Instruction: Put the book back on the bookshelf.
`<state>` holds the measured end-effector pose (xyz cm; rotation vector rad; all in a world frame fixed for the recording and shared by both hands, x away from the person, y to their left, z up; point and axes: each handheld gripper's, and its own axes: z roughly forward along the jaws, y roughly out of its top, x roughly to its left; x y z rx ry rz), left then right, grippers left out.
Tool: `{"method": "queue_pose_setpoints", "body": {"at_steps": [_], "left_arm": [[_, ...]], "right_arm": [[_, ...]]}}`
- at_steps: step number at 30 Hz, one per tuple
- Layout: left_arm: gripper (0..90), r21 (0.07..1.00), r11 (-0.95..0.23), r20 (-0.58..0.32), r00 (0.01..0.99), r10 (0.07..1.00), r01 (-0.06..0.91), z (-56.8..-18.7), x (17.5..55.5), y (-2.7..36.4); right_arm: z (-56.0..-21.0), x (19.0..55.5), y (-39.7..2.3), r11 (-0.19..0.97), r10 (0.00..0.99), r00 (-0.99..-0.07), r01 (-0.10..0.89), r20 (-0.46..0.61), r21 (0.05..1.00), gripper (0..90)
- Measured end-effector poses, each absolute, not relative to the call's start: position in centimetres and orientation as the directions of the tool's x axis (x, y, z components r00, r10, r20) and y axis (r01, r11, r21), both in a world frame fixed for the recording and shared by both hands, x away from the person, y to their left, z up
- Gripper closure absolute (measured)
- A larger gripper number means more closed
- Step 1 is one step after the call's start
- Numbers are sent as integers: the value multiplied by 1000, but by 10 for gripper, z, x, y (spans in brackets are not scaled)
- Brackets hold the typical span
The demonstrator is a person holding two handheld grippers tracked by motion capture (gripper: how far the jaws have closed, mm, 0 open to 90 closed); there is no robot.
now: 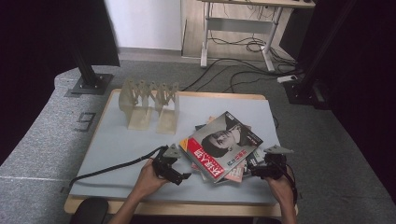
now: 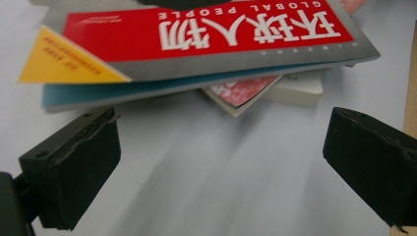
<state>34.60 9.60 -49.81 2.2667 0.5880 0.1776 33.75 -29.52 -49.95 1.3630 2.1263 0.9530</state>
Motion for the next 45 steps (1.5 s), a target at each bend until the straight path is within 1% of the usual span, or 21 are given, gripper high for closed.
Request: {"method": "queue_pose_setpoints", "body": {"at_steps": [5,10,14,26,29,31,32,34,40,45], "left_arm": [[9,717,-589,-82,885,459,372,-504,347,83],[10,716,-583,-96,882,462,384,-507,350,82],[14,713,-576,-119,878,463,400,-511,353,80],[18,716,-558,-137,868,477,419,-519,360,77],[18,714,-560,-135,867,479,421,-520,361,77],[17,715,-555,-142,866,480,425,-520,362,76],[17,715,-555,-142,866,480,425,-520,362,76],[18,715,-548,-157,864,478,433,-521,365,77],[15,716,-540,-162,857,489,443,-522,368,77],[16,719,-528,-168,850,499,452,-518,373,78]], "right_arm": [[-495,358,-293,291,905,-424,594,-15,751,0],[-491,372,-294,292,904,-427,587,-17,755,0],[-490,391,-293,307,901,-433,593,-27,745,0],[-493,424,-294,303,884,-466,616,26,727,0],[-496,432,-297,294,884,-466,629,47,720,0],[-500,437,-300,272,877,-471,643,89,716,4],[-500,437,-300,272,877,-471,643,89,716,4],[-503,439,-300,272,856,-499,653,132,707,16],[-503,432,-299,294,854,-509,647,111,703,15],[-504,418,-298,308,851,-516,638,95,706,13]]}}
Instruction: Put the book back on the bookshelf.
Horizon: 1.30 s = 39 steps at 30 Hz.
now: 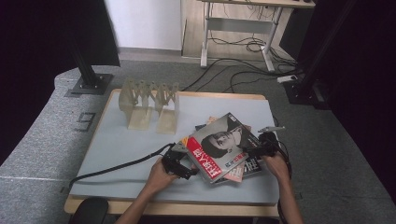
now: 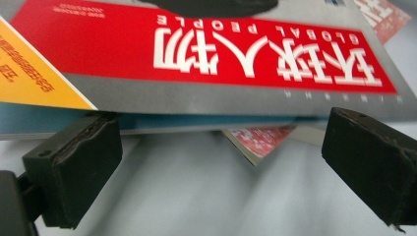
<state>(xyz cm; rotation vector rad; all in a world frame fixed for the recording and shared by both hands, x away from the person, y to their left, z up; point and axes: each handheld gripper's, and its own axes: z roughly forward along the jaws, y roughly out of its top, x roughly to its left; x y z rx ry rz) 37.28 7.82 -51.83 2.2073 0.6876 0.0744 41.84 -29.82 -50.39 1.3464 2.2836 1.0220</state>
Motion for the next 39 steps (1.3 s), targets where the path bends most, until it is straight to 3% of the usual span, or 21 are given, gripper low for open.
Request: {"method": "queue_pose_setpoints", "body": {"at_steps": [12,30,39], "left_arm": [[0,673,-598,-115,860,497,436,-518,364,80],[0,672,-601,-154,875,459,434,-515,358,82],[0,680,-560,-194,853,485,473,-514,362,80]], "right_arm": [[-505,379,-296,311,856,-512,618,70,723,11],[-512,343,-294,330,860,-508,621,45,711,0],[-501,346,-299,294,871,-489,610,56,736,8]]}}
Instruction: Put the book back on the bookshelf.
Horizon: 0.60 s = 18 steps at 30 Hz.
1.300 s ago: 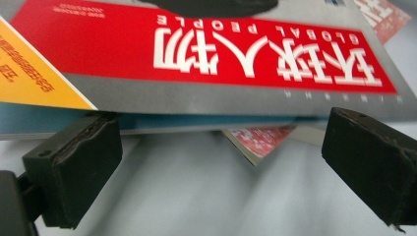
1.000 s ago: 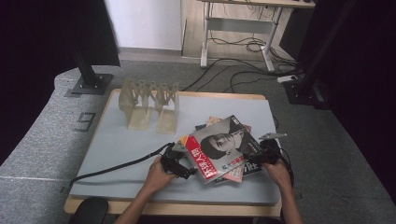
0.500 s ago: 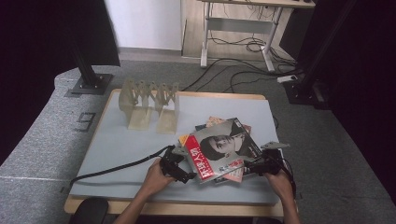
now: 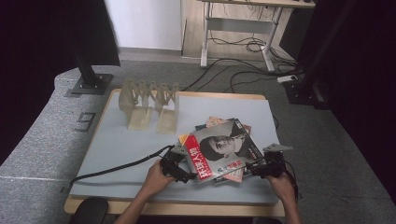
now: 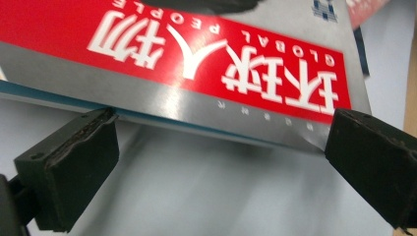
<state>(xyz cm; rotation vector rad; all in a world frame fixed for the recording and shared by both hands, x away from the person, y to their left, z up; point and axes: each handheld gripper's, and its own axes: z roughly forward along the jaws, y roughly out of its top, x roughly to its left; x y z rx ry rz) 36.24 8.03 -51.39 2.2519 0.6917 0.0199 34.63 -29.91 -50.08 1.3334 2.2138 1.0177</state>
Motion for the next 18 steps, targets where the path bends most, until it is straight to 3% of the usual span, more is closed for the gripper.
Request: {"method": "queue_pose_setpoints", "body": {"at_steps": [9,18], "left_arm": [[58,693,-519,-190,821,538,500,-512,370,80],[78,687,-495,-215,799,561,532,-515,380,80]], "right_arm": [[-506,371,-293,280,860,-499,635,107,720,15],[-505,358,-287,303,858,-509,610,70,732,30]]}}
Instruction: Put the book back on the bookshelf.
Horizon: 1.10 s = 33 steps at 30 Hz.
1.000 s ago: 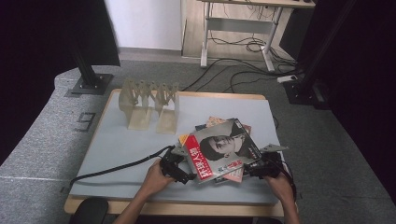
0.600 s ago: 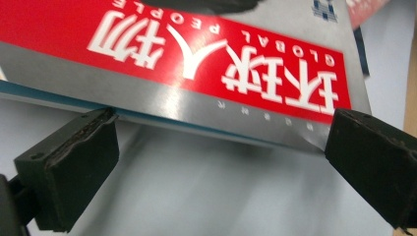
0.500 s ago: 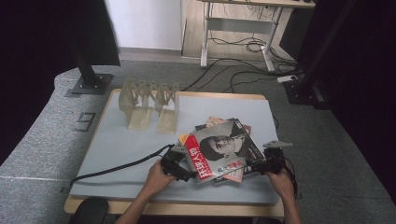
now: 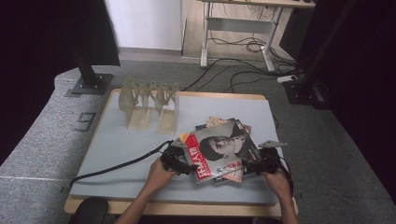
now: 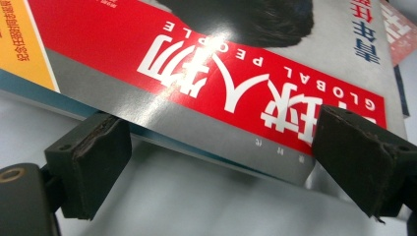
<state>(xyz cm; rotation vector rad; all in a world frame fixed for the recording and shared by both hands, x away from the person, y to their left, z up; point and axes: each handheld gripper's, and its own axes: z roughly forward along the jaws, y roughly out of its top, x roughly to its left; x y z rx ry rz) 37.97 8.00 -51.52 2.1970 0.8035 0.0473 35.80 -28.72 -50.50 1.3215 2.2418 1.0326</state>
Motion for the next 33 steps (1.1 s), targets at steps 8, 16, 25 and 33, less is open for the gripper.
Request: {"method": "queue_pose_setpoints", "body": {"at_steps": [8,16,25,33], "left_arm": [[72,682,-510,-174,793,583,524,-512,383,83],[41,652,-549,-174,808,563,523,-511,373,83],[17,632,-490,-305,773,556,601,-521,382,93],[72,649,-451,-336,763,553,613,-522,391,92]], "right_arm": [[-505,336,-282,310,857,-513,595,54,741,29],[-509,318,-277,321,864,-503,594,30,737,30],[-508,310,-275,321,862,-507,589,29,742,32],[-507,323,-275,294,858,-509,594,67,749,14]]}}
